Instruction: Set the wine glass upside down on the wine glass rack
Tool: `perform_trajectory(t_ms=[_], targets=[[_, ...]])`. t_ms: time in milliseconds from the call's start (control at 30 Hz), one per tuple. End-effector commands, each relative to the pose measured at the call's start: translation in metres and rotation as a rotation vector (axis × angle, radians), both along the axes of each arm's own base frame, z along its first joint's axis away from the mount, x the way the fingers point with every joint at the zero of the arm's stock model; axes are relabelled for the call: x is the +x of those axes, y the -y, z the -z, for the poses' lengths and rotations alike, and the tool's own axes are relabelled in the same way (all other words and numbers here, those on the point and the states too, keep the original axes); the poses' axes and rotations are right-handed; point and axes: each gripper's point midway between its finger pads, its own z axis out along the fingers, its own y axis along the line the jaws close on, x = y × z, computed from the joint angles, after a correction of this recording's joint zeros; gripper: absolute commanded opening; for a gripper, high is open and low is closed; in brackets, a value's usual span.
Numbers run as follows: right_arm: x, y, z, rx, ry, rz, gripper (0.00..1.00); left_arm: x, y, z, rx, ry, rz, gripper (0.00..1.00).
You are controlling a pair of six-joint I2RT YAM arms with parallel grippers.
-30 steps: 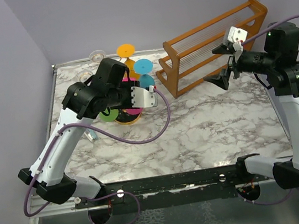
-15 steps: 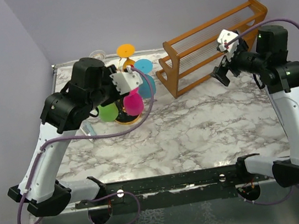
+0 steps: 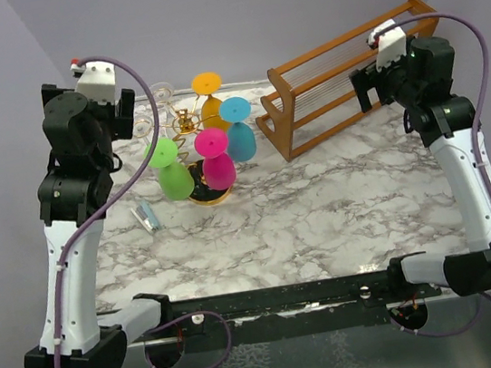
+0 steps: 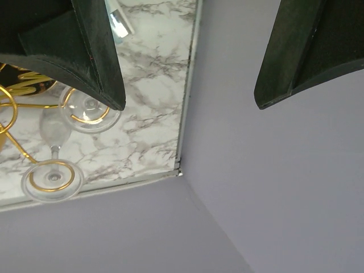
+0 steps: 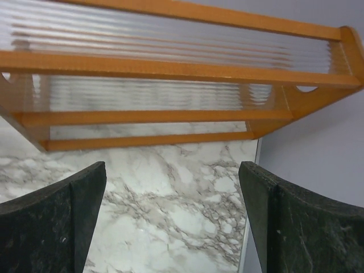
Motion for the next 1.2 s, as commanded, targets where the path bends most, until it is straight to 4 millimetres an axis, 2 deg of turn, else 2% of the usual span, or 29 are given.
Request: perform_trajectory(t_ms=[0, 133, 267, 400, 500, 900, 1167], targets=[[-0.004, 0.008, -0.056, 0.159, 0.231, 0.114, 1.00, 0.002, 0.014, -0.017, -0.237, 0.186, 0.057, 0.99], [-0.016, 0.012, -0.061, 0.138, 0.284, 0.116, 1.00, -0.003, 0.008, -0.011, -0.245, 0.208, 0.052, 0.99], [-0.036, 0.014, -0.072, 0.120, 0.342, 0.106, 0.99, -0.014, -0.002, -0.013, -0.244, 0.228, 0.028, 0.99], [-0.051, 0.012, -0.080, 0.148, 0.351, 0.099, 1.00, -0.021, -0.009, -0.002, -0.241, 0.218, 0.007, 0.99], [-0.062, 0.004, -0.080, 0.136, 0.342, 0.043, 1.00, -0.021, -0.014, 0.006, -0.237, 0.204, -0.010, 0.99], [-0.094, 0.001, -0.066, 0.042, 0.293, -0.035, 1.00, -0.020, -0.018, 0.001, -0.237, 0.215, -0.022, 0.99], [-0.099, 0.003, -0.064, 0.053, 0.285, -0.036, 0.99, -0.033, -0.019, -0.008, -0.240, 0.248, -0.020, 0.99]])
